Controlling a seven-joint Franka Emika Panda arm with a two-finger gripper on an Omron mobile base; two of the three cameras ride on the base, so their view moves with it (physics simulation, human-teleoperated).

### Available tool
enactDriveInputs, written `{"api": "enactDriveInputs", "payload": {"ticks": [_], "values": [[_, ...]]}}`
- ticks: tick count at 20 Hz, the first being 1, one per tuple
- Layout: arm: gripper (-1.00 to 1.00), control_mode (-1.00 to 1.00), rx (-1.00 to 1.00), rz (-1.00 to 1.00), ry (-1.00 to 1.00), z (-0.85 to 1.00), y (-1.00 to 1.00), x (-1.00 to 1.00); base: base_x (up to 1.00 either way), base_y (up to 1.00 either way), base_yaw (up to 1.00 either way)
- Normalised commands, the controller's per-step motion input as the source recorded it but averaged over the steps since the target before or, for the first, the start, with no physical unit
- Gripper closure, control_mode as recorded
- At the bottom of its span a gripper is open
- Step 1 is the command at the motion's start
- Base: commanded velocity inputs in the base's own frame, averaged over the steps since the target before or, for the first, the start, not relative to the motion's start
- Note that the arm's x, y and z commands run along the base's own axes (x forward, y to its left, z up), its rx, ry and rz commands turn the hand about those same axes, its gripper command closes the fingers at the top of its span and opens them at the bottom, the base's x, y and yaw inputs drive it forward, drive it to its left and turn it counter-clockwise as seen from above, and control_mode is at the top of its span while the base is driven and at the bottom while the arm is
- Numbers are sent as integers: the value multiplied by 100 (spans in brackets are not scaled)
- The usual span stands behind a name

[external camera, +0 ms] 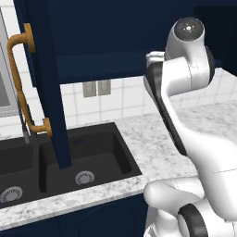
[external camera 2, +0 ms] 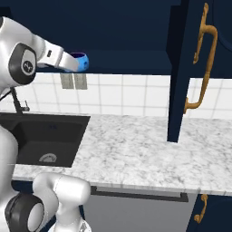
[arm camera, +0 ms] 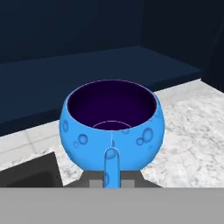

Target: Gather all objects into one cabinet and sort the glasses and bowls to opposite sides.

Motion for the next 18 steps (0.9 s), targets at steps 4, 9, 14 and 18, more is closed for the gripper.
{"api": "enactDriveInputs", "payload": {"ticks": [4,9,14,18], "values": [[100,-100,0,28,0,0,11,-93,0,0,0],[100,-100,0,25,0,0,2,-85,0,0,0],[100,-100,0,13,0,2,1,-98,0,0,0],[100,-100,0,3,5,8,16,-80,0,0,0]]}}
